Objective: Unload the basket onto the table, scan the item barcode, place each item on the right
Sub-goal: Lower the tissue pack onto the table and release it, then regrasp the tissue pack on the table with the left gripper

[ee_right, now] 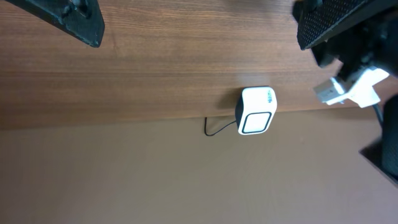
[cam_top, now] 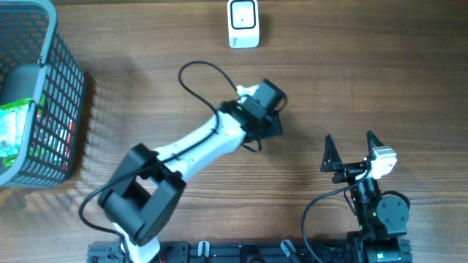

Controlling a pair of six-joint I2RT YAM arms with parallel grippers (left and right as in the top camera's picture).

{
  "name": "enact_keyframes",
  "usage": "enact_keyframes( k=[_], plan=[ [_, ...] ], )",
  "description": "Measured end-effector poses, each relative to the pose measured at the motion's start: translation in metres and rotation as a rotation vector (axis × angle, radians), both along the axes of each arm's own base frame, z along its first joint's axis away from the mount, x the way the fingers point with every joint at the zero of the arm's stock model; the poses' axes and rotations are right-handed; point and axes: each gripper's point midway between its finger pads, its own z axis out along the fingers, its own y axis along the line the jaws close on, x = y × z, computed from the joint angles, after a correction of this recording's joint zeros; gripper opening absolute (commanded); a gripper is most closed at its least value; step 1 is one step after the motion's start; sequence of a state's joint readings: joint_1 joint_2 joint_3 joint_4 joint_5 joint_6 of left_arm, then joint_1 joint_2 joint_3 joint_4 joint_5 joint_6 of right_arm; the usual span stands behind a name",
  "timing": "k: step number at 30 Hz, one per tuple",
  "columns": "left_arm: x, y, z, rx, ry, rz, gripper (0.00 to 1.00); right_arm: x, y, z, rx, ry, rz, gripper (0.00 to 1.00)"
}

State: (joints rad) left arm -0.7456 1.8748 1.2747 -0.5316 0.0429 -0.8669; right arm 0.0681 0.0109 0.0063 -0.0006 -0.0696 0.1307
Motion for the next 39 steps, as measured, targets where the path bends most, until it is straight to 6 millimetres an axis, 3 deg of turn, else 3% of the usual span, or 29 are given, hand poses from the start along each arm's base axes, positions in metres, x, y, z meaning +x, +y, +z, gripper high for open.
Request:
enact_keyframes(
  k=[3, 6, 18, 20, 22, 23, 25, 27, 31, 33, 35, 39],
  plan=[
    [-0.003, -0.027, -0.007, -0.008, -0.062, -0.004, 0.36, 0.0, 0.0, 0.0, 0.0, 0.0, 0.0, 1.0],
    [-0.008, -0.033, -0.023, 0.033, -0.074, -0.001, 0.27, 0.0, 0.0, 0.0, 0.0, 0.0, 0.0, 1.0],
    [0.003, 0.018, -0.037, 0.272, -0.132, 0.092, 0.24, 0.0, 0.0, 0.0, 0.0, 0.001, 0.0, 1.0],
    [0.004, 0.022, -0.037, 0.29, -0.139, 0.099, 0.29, 0.0, 0.0, 0.0, 0.0, 0.0, 0.0, 1.0],
    [0.005, 0.023, -0.037, 0.291, -0.138, 0.1, 0.41, 0.0, 0.0, 0.0, 0.0, 0.0, 0.0, 1.0],
    [0.004, 0.023, -0.037, 0.292, -0.134, 0.091, 0.48, 0.0, 0.0, 0.0, 0.0, 0.0, 0.0, 0.99],
    [0.001, 0.019, -0.035, 0.273, -0.111, 0.046, 0.75, 0.0, 0.0, 0.0, 0.0, 0.0, 0.0, 0.99],
    [0.001, 0.017, -0.023, 0.254, -0.09, -0.012, 0.83, 0.0, 0.0, 0.0, 0.0, 0.0, 0.0, 1.0],
    [0.022, 0.034, 0.053, 0.168, -0.135, -0.047, 0.87, 0.0, 0.0, 0.0, 0.0, 0.0, 0.0, 1.0],
    [0.034, 0.062, 0.086, 0.143, -0.157, -0.054, 0.82, 0.0, 0.0, 0.0, 0.0, 0.0, 0.0, 1.0],
    [0.037, 0.082, 0.085, 0.16, -0.13, -0.086, 0.79, 0.0, 0.0, 0.0, 0.0, 0.0, 0.0, 1.0],
    [0.036, 0.114, 0.057, 0.217, -0.05, -0.208, 0.74, 0.0, 0.0, 0.0, 0.0, 0.0, 0.0, 1.0]
  ],
)
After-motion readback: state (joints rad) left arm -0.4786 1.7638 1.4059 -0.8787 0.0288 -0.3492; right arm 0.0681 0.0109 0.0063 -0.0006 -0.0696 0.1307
